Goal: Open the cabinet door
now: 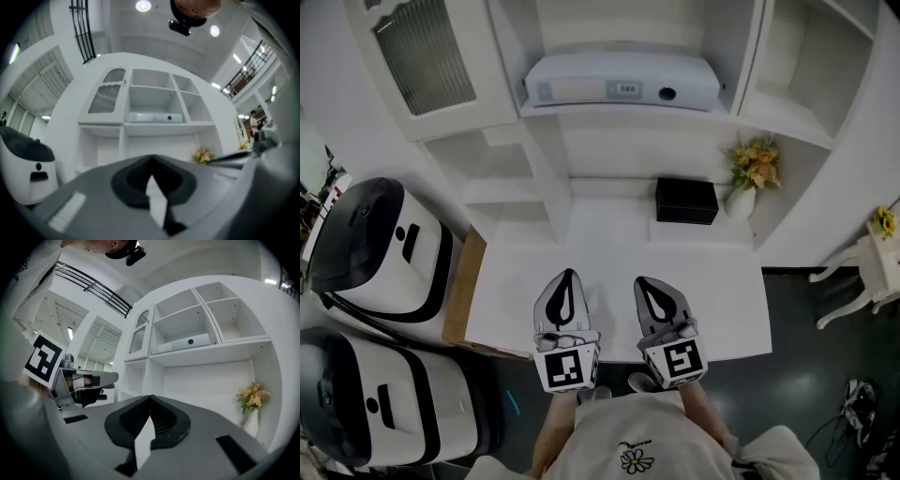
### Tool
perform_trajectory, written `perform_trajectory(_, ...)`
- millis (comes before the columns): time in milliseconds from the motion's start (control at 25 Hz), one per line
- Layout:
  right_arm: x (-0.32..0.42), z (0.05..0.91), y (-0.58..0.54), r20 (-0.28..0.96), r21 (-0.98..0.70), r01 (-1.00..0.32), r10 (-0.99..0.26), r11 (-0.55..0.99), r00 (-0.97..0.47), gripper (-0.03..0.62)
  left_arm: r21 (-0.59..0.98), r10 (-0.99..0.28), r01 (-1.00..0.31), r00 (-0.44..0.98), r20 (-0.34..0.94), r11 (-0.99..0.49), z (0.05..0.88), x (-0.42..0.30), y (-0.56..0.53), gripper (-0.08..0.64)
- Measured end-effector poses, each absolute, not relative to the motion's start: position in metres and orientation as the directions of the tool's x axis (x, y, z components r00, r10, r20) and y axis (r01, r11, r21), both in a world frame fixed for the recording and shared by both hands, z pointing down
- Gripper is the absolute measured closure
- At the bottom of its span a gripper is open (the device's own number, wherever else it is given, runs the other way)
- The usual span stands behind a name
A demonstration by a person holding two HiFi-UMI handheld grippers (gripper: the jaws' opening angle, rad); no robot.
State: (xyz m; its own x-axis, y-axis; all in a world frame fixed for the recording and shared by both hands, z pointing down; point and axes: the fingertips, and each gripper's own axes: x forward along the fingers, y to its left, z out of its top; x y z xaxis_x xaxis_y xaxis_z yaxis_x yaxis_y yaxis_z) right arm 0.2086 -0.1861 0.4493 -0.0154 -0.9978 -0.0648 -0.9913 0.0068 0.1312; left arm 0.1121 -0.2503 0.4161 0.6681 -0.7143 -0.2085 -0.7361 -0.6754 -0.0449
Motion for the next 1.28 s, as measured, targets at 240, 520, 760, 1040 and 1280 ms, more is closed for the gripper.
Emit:
perform_trajectory(240, 0.211, 0.442, -0.199, -0.07, 0.123, -0.992, -0.997, 0.029, -0.038, 0.591, -0.07, -0.762, -0.785, 0.616, -0.199, -0.616, 0.402, 0.094, -0.273, 0.554)
perform_trajectory(520, 0.194, 0.392, -0.236, -0.163, 0.18, -0.978, -0.977, 0.109, -0.139, 0.591, -0.08, -0.799, -0.835, 0.545, -0.253, -0.544, 0.354, 0.075, -0.292, 0.554)
perform_trajectory(760, 0.169, 0.368, -0.256, -0.201, 0.207, -0.963, -0.955, 0.175, -0.216, 0.591, -0.069, -0.832, -0.87, 0.488, -0.262, -0.488, 0.336, 0.056, -0.301, 0.554)
perform_trajectory(1040, 0.139, 0.351, -0.272, -0.231, 0.218, -0.94, -0.922, 0.263, -0.311, 0.591, -0.092, -0.87, -0.909, 0.416, -0.265, -0.407, 0.334, 0.03, -0.303, 0.554)
perform_trajectory(1280, 0.13, 0.357, -0.281, -0.226, 0.218, -0.926, -0.907, 0.308, -0.355, 0.591, -0.085, -0.89, -0.932, 0.361, -0.279, -0.352, 0.328, 0.014, -0.304, 0.554)
